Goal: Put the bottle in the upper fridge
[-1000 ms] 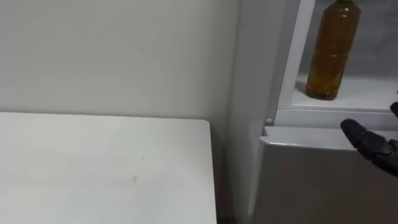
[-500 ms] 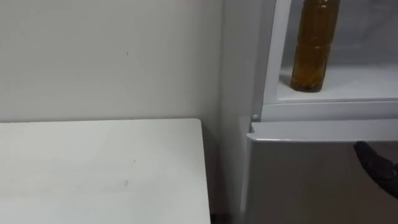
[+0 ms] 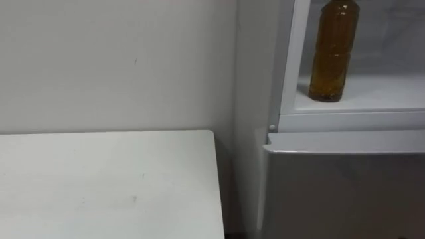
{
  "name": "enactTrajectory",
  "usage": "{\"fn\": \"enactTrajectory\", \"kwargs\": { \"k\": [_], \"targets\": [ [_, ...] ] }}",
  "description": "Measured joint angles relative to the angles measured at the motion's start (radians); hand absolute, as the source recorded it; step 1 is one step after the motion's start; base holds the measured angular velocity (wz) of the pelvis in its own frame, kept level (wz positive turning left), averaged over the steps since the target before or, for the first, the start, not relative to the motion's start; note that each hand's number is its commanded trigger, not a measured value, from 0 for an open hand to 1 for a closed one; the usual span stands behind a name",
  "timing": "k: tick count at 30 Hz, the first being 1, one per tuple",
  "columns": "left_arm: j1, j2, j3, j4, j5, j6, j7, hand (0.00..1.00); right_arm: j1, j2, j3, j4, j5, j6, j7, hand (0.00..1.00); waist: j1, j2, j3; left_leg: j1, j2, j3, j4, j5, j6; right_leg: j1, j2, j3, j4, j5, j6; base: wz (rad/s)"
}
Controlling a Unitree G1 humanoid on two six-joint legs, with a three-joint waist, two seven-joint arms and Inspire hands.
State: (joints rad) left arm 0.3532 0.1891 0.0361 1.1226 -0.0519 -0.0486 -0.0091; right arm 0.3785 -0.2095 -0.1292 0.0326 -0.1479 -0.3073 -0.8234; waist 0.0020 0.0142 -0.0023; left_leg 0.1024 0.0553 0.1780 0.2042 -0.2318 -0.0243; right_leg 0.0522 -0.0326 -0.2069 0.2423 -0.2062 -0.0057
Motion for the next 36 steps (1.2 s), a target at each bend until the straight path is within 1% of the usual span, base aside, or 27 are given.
{"fn": "enactTrajectory", "kwargs": {
  "k": [1,2,4,5,7,9,13,15,16,17,19,21,28,36],
  "targets": [
    [0.000,0.000,-0.002,-0.002,0.000,-0.003,0.004,0.00,-0.001,0.007,0.001,0.058,0.010,-0.014,-0.020,0.00,-0.001,0.006,-0.0003,0.001,0.000,0.000,0.000,0.000,0.000,0.001,0.000,0.001,-0.005,0.000,0.000,-0.03],
    [-0.001,-0.001,-0.003,-0.003,0.000,-0.005,0.008,0.00,-0.003,0.010,0.004,0.095,0.022,-0.022,-0.029,0.00,-0.001,0.007,-0.0001,0.003,0.000,0.001,0.000,0.000,0.000,0.001,0.000,0.002,-0.005,-0.001,0.000,-0.04],
    [-0.001,-0.011,-0.003,-0.003,0.000,-0.015,0.025,0.00,-0.003,0.022,0.029,0.201,0.092,-0.019,-0.038,0.00,-0.001,0.012,0.0008,0.012,0.000,0.005,-0.003,0.000,-0.001,0.001,0.000,0.007,0.001,-0.007,0.000,-0.05],
    [0.000,-0.014,-0.004,-0.003,0.000,-0.015,0.027,0.00,-0.001,0.023,0.037,0.217,0.114,-0.019,-0.038,0.00,-0.003,0.013,0.0006,0.012,0.000,0.005,-0.003,-0.001,-0.001,0.001,0.000,0.007,0.002,-0.008,-0.001,0.00],
    [0.002,-0.020,-0.004,-0.002,-0.001,-0.016,0.034,0.00,0.008,0.023,0.059,0.276,0.190,-0.020,-0.036,0.00,-0.008,0.011,0.0004,0.012,0.000,0.005,-0.001,-0.001,-0.002,-0.001,0.000,0.007,0.004,-0.012,-0.001,0.00],
    [0.006,-0.023,-0.004,-0.002,-0.002,-0.016,0.046,0.00,0.008,0.025,0.070,0.331,0.218,-0.021,-0.035,0.00,-0.012,0.010,-0.0006,0.014,0.000,0.005,0.000,-0.001,-0.002,0.004,0.000,0.006,0.003,-0.013,-0.001,0.00],
    [0.014,-0.023,-0.001,-0.004,-0.004,-0.016,0.059,0.00,0.007,0.039,0.071,0.488,0.228,-0.020,-0.035,0.00,-0.019,0.008,-0.0003,0.027,-0.001,0.004,-0.006,-0.001,-0.002,0.018,0.000,0.006,-0.007,-0.015,0.001,0.00],
    [0.016,-0.023,-0.002,-0.003,-0.004,-0.016,0.067,0.00,0.001,0.039,0.075,0.582,0.230,-0.019,-0.035,0.00,-0.023,0.004,-0.0007,0.032,-0.001,0.004,-0.007,-0.001,-0.002,0.024,0.000,0.006,-0.008,-0.015,0.002,0.00],
    [0.015,-0.024,-0.003,-0.002,-0.004,-0.017,0.068,0.00,0.004,0.039,0.080,0.630,0.232,-0.019,-0.035,0.00,-0.023,0.002,0.0005,0.035,-0.002,0.005,-0.007,-0.001,-0.002,0.030,0.000,0.008,-0.010,-0.015,0.002,0.00],
    [0.016,-0.023,-0.003,-0.001,-0.004,-0.017,0.069,0.00,0.006,0.040,0.082,0.654,0.236,-0.019,-0.035,0.00,-0.024,0.001,0.0004,0.038,-0.002,0.005,-0.007,-0.001,-0.002,0.033,0.000,0.010,-0.012,-0.015,0.002,0.00],
    [0.012,-0.023,-0.006,-0.001,-0.005,-0.017,0.080,0.00,0.003,0.040,0.099,0.746,0.280,-0.018,-0.035,0.00,-0.023,-0.001,0.0014,0.047,-0.001,0.005,-0.007,-0.001,-0.002,0.042,0.003,0.012,-0.019,-0.015,0.002,-0.02],
    [0.012,-0.023,-0.020,0.001,-0.027,-0.023,0.088,0.00,0.005,0.042,0.108,0.769,0.353,-0.018,-0.033,0.00,-0.024,0.003,0.0041,0.049,-0.001,0.005,-0.007,-0.001,-0.002,0.044,0.003,0.013,-0.020,-0.015,0.002,0.00],
    [0.010,-0.023,-0.022,-0.005,-0.032,-0.025,0.087,0.00,-0.022,0.044,0.106,0.820,0.582,-0.017,0.014,0.00,-0.027,0.005,0.0050,0.049,0.000,0.007,-0.008,-0.001,-0.002,0.041,0.003,0.019,-0.019,-0.015,0.002,0.00],
    [0.010,-0.023,-0.024,-0.005,-0.033,-0.026,0.088,0.00,-0.026,0.044,0.106,0.819,0.638,-0.017,0.030,0.00,-0.037,0.007,0.0042,0.047,0.000,0.007,-0.007,-0.001,-0.002,0.038,0.003,0.020,-0.018,-0.015,0.002,0.00]
  ]
}}
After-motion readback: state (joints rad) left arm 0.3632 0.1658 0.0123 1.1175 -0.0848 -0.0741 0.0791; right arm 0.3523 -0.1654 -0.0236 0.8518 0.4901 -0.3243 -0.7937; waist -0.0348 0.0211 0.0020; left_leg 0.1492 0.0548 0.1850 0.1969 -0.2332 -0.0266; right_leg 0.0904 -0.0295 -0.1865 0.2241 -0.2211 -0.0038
